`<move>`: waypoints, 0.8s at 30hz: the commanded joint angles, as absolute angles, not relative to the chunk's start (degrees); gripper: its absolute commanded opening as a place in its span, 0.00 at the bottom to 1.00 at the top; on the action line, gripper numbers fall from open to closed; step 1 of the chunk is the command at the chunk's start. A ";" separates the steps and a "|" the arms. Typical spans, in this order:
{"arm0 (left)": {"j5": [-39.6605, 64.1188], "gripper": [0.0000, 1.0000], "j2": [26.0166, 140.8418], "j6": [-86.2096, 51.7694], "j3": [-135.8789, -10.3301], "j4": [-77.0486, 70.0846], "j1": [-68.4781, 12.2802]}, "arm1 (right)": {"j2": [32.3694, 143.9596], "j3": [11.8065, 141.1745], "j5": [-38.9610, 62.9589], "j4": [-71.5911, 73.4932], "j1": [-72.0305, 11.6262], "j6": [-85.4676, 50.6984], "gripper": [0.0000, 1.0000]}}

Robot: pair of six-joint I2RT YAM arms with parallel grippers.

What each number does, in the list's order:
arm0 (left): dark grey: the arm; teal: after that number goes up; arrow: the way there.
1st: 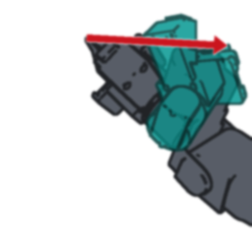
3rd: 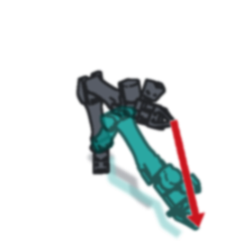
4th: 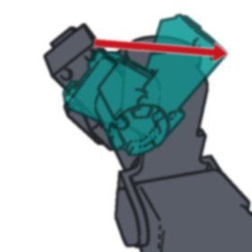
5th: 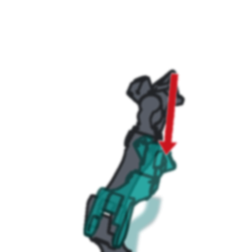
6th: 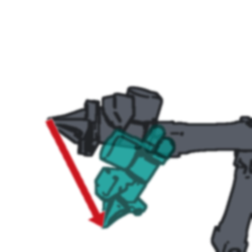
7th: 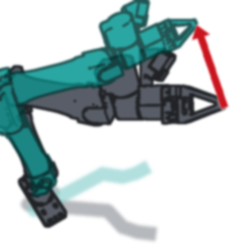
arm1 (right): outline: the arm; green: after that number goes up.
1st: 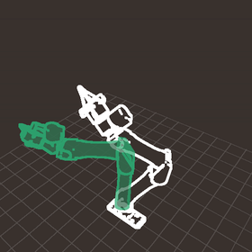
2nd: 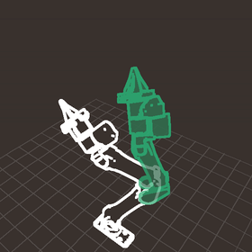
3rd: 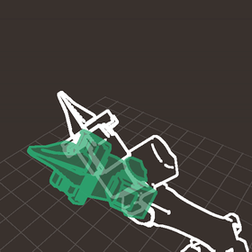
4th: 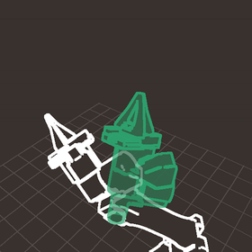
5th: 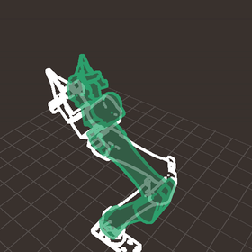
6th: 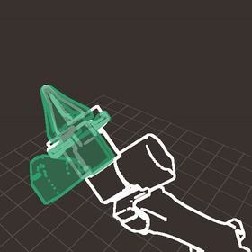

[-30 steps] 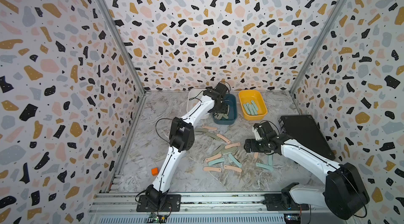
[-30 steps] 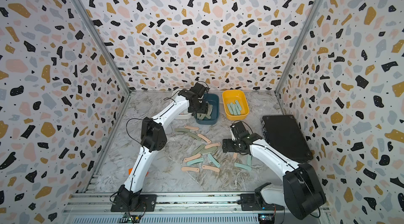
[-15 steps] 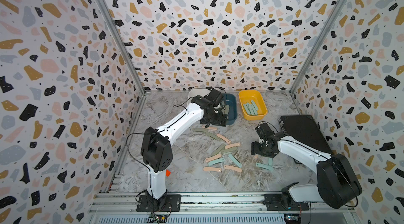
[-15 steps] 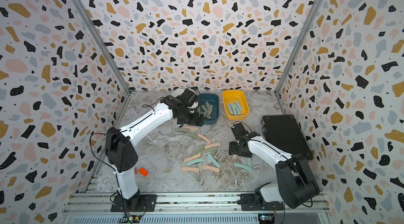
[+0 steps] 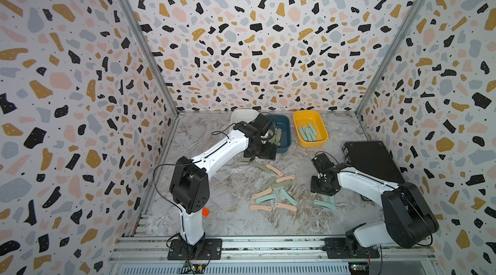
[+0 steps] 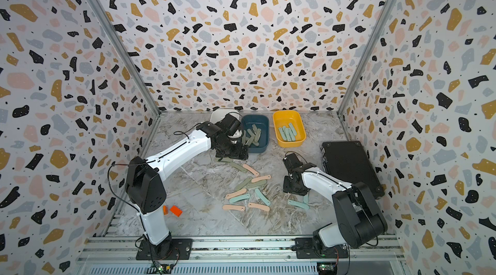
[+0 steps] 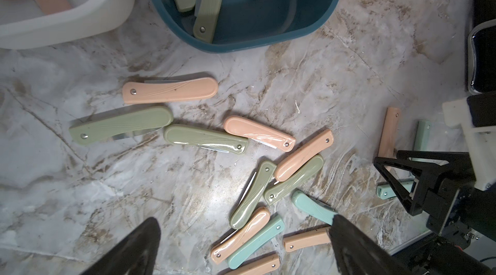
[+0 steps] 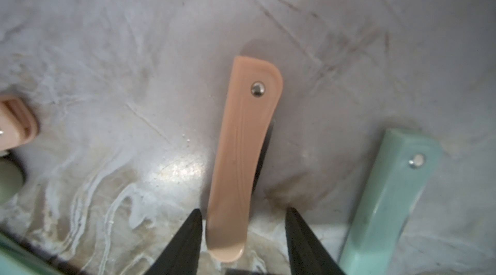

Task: Place the fruit knives into the storage box by color
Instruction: Pick up the fruit knife from the center of the board.

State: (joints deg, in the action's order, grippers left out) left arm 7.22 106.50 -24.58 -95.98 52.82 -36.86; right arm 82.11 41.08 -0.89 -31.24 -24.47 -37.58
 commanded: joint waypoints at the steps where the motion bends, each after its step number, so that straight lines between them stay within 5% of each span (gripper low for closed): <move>1: 7.47 0.99 105.01 -23.73 -94.67 51.72 -36.65 | 82.59 39.11 -0.03 -30.60 -24.29 -38.55 0.46; 5: 9.23 0.99 105.40 -24.54 -94.13 51.48 -35.91 | 80.76 38.58 0.87 -30.16 -24.33 -38.73 0.33; 24: 36.38 0.99 103.14 -30.01 -88.11 39.62 -32.86 | 69.47 37.09 12.26 -22.73 -24.51 -32.58 0.16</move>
